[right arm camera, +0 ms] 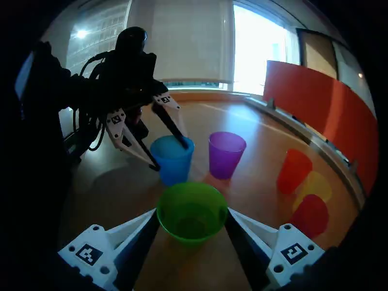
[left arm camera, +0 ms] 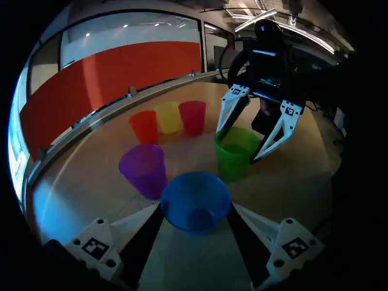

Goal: Pour water

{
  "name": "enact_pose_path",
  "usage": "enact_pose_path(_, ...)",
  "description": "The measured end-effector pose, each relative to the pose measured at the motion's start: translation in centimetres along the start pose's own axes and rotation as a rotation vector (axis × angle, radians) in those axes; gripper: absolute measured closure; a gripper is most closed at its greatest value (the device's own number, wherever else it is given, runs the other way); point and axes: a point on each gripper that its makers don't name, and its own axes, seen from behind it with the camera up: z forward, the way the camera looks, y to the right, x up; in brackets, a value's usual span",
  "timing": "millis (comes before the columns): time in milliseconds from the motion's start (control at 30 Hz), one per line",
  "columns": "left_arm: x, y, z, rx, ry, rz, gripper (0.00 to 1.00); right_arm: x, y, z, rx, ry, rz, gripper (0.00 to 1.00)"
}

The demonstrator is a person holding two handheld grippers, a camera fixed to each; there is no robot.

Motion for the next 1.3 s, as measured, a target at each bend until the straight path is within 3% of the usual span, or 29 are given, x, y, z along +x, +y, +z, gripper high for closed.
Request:
enact_pose_path(867, -2.4, 0.0, 0.0, 0.002, -0.067, 0.005, 0.12, -1.4, 0.0, -0.9, -0.033, -0.026, 0.011, 0.01)
enact_pose_path(1300, -4.0, -0.8, -1.9, 0.047, -0.096, 0.011, 0.12, -3.5, -0.4, -3.2, -0.079, -0.051, 0.037, 0.01)
